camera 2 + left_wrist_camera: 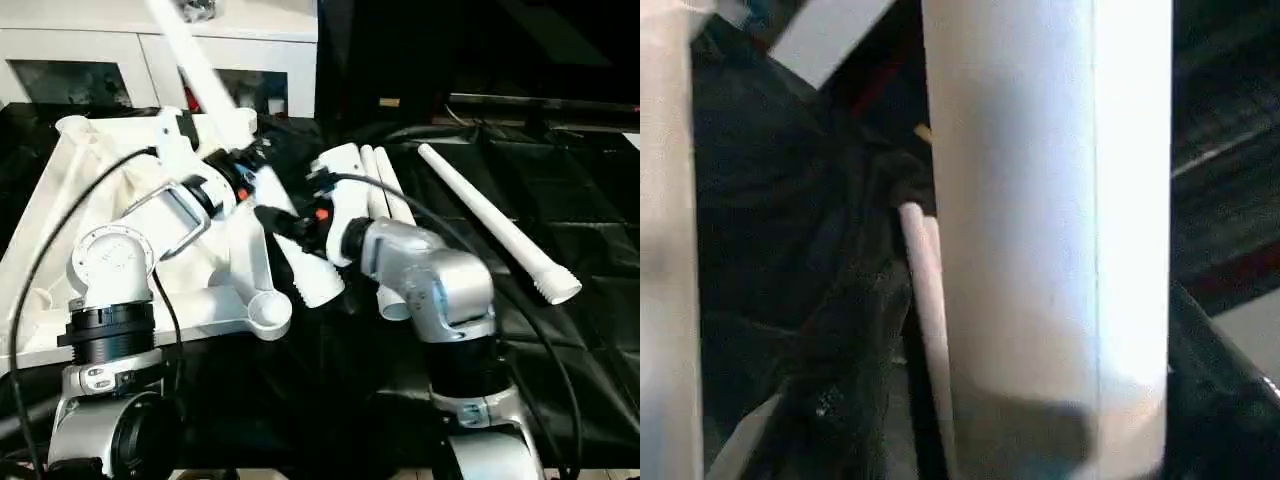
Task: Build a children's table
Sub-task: Pick table leg
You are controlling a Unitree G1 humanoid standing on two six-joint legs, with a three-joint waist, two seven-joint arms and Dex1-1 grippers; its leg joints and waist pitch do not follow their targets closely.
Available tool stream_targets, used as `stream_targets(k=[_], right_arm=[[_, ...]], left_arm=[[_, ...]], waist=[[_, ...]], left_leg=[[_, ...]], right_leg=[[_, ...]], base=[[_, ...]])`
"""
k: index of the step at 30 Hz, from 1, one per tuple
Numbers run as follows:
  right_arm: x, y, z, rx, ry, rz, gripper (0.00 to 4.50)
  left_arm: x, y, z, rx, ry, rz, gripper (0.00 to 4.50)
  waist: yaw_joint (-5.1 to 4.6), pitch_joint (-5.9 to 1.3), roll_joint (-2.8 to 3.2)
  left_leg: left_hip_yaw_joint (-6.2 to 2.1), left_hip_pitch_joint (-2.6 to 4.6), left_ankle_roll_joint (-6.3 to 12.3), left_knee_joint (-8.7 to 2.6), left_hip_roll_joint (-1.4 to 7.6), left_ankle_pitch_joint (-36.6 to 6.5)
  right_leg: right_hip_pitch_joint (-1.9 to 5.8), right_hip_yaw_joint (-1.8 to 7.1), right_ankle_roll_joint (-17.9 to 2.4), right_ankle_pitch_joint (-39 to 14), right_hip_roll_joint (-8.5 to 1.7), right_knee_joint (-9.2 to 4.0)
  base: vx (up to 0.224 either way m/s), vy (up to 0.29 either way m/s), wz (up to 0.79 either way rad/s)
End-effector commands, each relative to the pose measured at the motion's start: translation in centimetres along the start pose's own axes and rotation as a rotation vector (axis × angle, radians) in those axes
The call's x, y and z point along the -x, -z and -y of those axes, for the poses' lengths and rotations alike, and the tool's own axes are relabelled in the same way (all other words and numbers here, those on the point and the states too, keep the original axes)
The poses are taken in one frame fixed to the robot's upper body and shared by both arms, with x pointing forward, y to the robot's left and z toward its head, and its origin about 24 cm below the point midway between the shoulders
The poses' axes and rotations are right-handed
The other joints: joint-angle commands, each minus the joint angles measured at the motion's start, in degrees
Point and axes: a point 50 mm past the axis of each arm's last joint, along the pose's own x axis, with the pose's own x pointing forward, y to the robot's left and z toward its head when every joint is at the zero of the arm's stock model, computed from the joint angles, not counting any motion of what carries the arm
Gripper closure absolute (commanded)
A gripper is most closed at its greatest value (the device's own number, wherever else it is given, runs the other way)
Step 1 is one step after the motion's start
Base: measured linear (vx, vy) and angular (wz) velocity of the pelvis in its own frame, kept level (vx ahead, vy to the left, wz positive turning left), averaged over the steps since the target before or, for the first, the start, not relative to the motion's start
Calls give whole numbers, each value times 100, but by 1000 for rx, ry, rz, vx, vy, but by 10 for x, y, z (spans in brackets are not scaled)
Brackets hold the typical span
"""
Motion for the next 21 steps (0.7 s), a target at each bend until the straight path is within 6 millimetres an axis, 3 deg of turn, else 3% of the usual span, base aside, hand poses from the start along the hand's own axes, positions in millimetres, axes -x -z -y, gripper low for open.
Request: stream_targets(k=[1,12,13,14,18,19,21], right_arm=[[0,-13,-7,60,-20,50,270],[0,-13,-9,78,-29,47,270],[0,-13,-10,73,-34,51,214],[0,-14,-9,54,-38,57,200],[1,-16,-8,25,-58,64,192],[3,-16,-7,16,-65,63,161],[11,-13,1,-27,-93,39,152]], left_arm=[[-2,1,11,12,12,16,163],[1,4,21,5,87,2,244],[1,4,22,11,98,-1,253],[1,4,23,-6,107,-5,260],[1,5,26,-67,138,-27,267],[1,6,27,-106,153,-39,270],[3,5,33,-190,239,-68,271]], waist=[[-1,-408,3],[-1,-407,8],[-1,-407,19],[-7,-407,12],[4,-409,20],[8,-409,29],[4,-410,42]], left_leg=[[-102,145,-81,-343,231,-366],[-99,141,-102,-338,225,-398],[-102,140,-111,-342,228,-384],[-98,140,-104,-336,222,-380],[-96,144,-92,-337,229,-393],[-100,150,-97,-343,228,-390],[-102,145,-113,-343,230,-393]], right_leg=[[287,180,-1180,685,-364,-387],[293,186,-1175,694,-363,-389],[291,184,-1185,715,-364,-383],[291,185,-1183,748,-358,-383],[283,190,-1178,692,-366,-386],[281,183,-1164,686,-359,-392],[288,181,-1177,728,-362,-380]], base=[[0,0,0],[0,0,0],[0,0,0],[0,0,0],[0,0,0],[0,0,0],[0,0,0]])
